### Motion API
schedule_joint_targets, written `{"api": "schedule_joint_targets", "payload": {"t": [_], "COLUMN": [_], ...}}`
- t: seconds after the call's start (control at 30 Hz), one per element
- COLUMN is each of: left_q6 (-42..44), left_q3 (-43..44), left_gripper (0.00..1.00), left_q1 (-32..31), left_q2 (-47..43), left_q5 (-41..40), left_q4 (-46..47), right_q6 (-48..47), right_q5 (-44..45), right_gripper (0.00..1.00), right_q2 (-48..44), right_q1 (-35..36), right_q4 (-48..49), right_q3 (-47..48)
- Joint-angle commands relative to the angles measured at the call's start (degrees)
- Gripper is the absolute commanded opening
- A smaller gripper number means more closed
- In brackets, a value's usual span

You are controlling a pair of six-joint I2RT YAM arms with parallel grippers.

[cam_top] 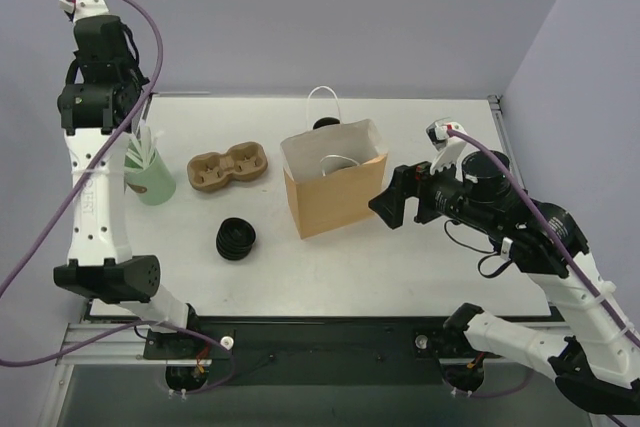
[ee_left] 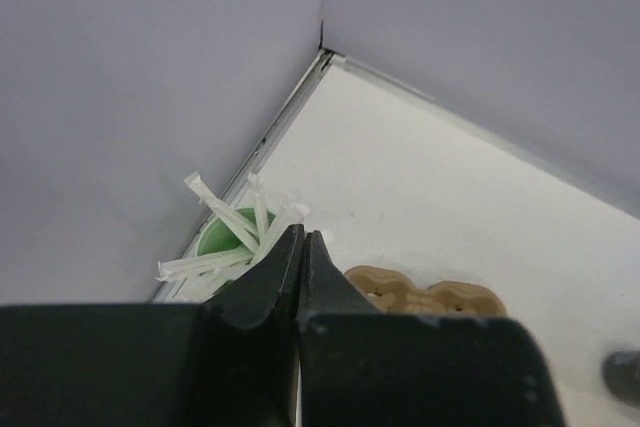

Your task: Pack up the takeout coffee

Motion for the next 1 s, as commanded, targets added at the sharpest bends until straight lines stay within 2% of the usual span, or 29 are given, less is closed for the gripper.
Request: {"api": "schedule_joint_targets", "payload": {"t": [0.0,0.13,0.17,0.2,0.3,0.33,0.43,0.57,0.77,0.9,0.97], "left_q6": [-4.8,-8.5,-10.2,-10.8,-15.6,-17.4,-22.5,-32.4,-35.8,-39.7,-38.6], "left_q3": [7.5,12.3,12.6,11.5,9.1,7.7,7.2,4.8,0.4,-15.3,-19.6], "left_gripper": [0.00,0.00,0.00,0.00,0.00,0.00,0.00,0.00,0.00,0.00,0.00], "left_q1": [-3.0,-3.7,-3.7,-3.7,-4.1,-4.2,-5.7,-6.5,-10.5,-11.4,-12.8], "left_q2": [-4.4,-6.0,-6.5,-7.9,-10.3,-10.7,-10.7,-10.5,-11.4,-14.8,-15.9], "left_q5": [2.8,9.3,12.6,20.8,33.7,40.6,48.6,60.1,61.6,64.5,63.9], "left_q4": [-6.3,-9.0,-7.3,-5.3,2.9,4.6,8.1,17.7,24.2,31.7,33.4], "right_q6": [0.1,-0.1,-0.1,0.0,0.5,0.7,1.0,1.5,1.1,1.2,1.4], "right_q5": [-1.7,-1.1,-0.9,-0.4,0.4,0.6,1.2,1.9,2.6,3.0,3.5], "right_gripper": [1.00,1.00,1.00,1.00,1.00,1.00,1.00,1.00,1.00,1.00,1.00], "right_q2": [-1.7,-2.9,-3.3,-3.5,-4.2,-4.3,-4.8,-5.2,-6.1,-6.2,-6.4], "right_q1": [-0.1,-0.1,-0.2,-0.3,-0.2,-0.2,-0.2,-0.2,-0.1,-0.1,-0.2], "right_q4": [-0.9,-1.9,-2.1,-2.3,-2.5,-2.6,-2.8,-3.4,-3.8,-4.5,-5.0], "right_q3": [2.5,3.2,3.2,3.2,3.4,3.6,4.0,4.6,5.1,5.3,5.3]}}
